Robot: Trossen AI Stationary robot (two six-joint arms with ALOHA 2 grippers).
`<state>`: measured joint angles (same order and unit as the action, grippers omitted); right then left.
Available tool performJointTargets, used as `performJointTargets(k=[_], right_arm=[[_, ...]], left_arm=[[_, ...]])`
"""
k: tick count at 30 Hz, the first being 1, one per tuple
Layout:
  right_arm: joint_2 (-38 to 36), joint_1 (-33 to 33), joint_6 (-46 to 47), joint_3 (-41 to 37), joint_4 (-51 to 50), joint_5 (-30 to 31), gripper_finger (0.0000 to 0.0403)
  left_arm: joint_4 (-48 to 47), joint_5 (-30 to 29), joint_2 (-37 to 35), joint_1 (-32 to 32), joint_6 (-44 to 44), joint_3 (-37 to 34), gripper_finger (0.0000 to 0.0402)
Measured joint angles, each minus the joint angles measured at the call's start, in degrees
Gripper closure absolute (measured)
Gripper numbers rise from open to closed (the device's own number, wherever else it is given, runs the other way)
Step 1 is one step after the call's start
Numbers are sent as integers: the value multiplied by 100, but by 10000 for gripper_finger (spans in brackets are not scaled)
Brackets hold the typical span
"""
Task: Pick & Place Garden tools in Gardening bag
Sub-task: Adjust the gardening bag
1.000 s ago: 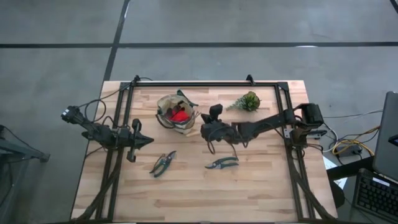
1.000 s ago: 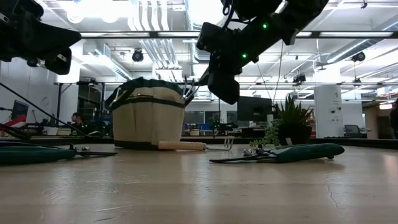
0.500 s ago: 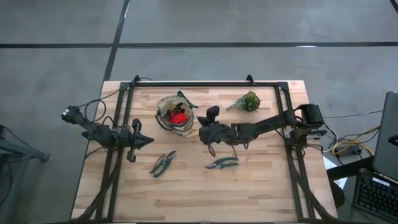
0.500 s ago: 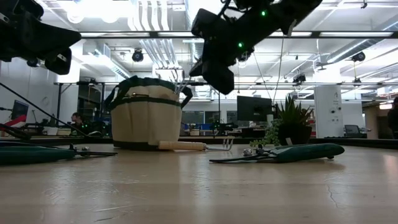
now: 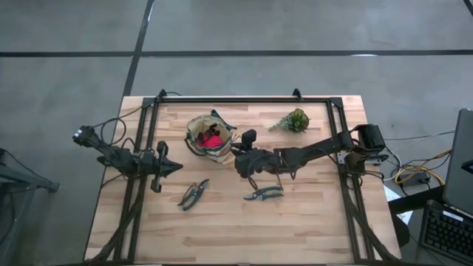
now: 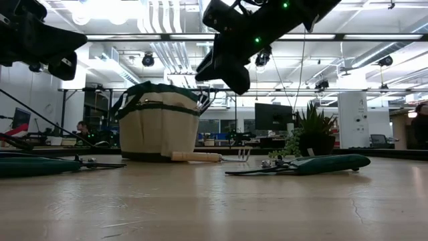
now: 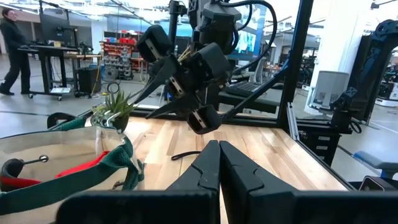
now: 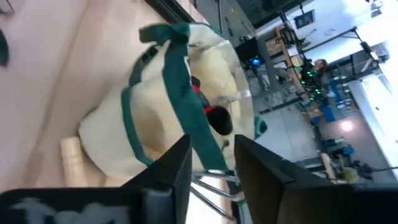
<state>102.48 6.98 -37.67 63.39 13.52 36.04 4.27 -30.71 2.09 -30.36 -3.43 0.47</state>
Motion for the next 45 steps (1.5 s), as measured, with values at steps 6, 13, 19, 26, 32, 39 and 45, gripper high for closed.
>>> performJointTargets(k=[6, 13, 19, 26, 32, 39, 45], right_arm=[[-4, 84, 810, 404, -3, -107, 251], [18, 4, 2378, 1301, -1260, -1552, 241], [294, -271, 3002, 1908, -2054, -1973, 241], [827, -543, 2977, 2314, -2416, -2305, 247], [967, -685, 2869, 2507, -2344, -2316, 243], [1223, -875, 2840, 2644, -2372, -2841, 242], [1272, -931, 2673, 2646, -2417, -2857, 261]], left_arm=[[0, -1, 0, -1, 1, -1, 396], [0, 1, -1, 1, -1, 0, 396], [0, -1, 0, 1, -2, 0, 396], [0, -1, 0, 1, -1, -1, 396], [0, 1, 0, 1, 0, -1, 396], [0, 0, 0, 1, -1, 0, 396], [0, -1, 0, 0, 1, 0, 396]])
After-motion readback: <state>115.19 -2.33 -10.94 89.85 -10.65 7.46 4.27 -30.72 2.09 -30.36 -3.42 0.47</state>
